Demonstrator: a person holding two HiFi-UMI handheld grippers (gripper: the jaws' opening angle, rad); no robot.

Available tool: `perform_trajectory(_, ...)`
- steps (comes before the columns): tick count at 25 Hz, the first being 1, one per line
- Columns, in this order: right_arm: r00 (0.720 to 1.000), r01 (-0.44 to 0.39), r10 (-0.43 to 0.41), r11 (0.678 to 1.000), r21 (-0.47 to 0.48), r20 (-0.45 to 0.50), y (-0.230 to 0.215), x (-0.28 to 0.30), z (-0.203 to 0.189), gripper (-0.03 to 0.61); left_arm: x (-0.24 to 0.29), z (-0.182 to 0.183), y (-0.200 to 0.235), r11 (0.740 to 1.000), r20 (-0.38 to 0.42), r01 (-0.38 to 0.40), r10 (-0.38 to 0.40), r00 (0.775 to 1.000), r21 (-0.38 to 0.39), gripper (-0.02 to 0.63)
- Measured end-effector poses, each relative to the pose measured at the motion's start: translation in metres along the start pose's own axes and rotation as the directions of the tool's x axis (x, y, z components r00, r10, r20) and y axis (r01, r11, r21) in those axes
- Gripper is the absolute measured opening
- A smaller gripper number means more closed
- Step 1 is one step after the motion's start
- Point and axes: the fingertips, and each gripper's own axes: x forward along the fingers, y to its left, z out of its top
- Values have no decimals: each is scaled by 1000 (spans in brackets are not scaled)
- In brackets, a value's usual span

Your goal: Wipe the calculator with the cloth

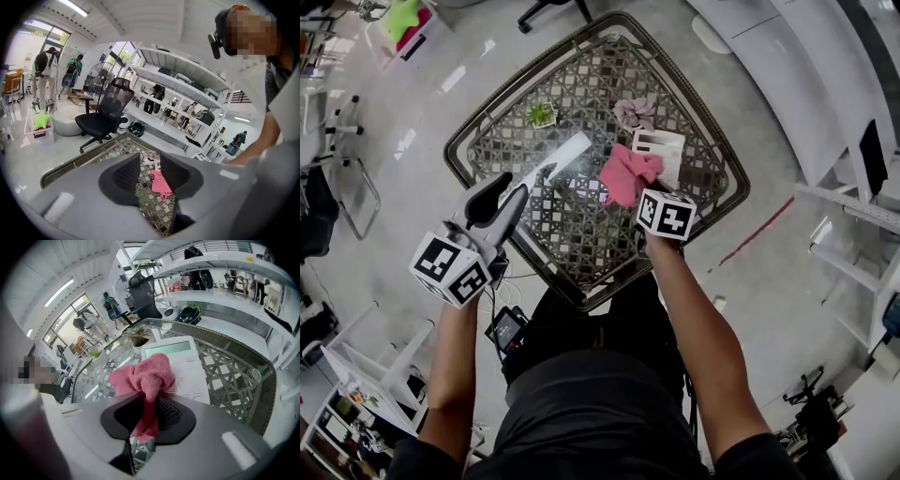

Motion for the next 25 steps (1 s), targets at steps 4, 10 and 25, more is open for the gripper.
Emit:
perform_trajectory(4, 999, -27, 21, 988, -155, -42, 16, 2, -5, 63, -7, -1, 4, 1000, 8, -8, 8, 1000, -6, 143)
perform_trajectory(10, 996, -39, -2, 891, -452, -91, 22, 1, -11, 63, -17, -3, 10, 1000, 17, -14, 14, 1000, -11, 143)
perform_trajectory(25, 984, -21, -97, 770, -638, -148, -33, -13, -20, 63, -26, -1, 13, 1000, 32, -21, 21, 999, -11, 143)
